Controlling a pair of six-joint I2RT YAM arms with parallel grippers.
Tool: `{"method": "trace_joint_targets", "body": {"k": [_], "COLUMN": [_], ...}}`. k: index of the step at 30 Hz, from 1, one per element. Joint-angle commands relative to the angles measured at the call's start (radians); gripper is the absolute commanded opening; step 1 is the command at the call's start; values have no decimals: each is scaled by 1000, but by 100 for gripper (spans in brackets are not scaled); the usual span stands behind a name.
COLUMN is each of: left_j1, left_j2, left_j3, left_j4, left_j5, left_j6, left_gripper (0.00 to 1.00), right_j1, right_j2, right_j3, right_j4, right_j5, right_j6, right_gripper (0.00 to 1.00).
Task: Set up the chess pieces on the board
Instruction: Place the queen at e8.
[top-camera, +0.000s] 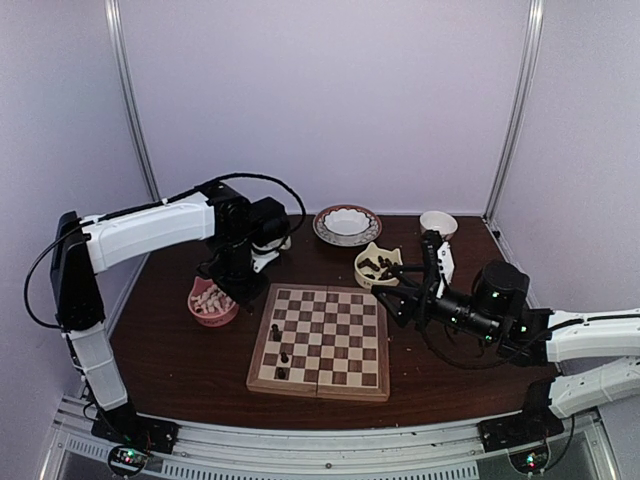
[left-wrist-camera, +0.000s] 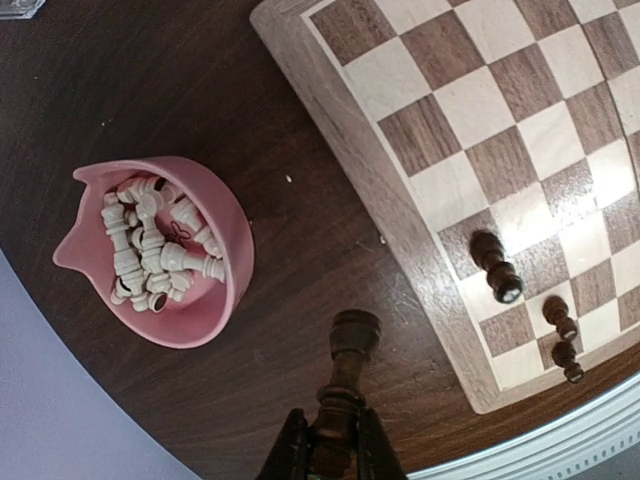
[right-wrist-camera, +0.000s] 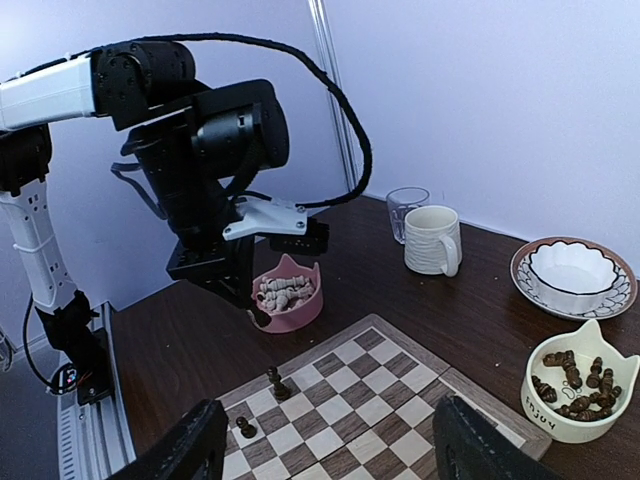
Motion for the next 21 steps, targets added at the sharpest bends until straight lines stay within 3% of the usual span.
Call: {"method": "trace_joint_targets", "body": {"k": [1,11,21], "left_j1": [25,29,29], "left_j2": [93,300,389], "left_j3": [89,290,383], "left_j4": [-77,-187,-203], "left_j5": [49,62,122], "left_j6": [72,112,143], "left_gripper": [0,0,0], "right_j1": [1,1,1], "right_j2": [9,5,4], "right_j3": [-11,-12,-12], "right_j4": [17,22,22], "right_j5": [-12,-13,-11], "right_j6": [-4,-7,-9], "right_gripper": [74,73,73]}}
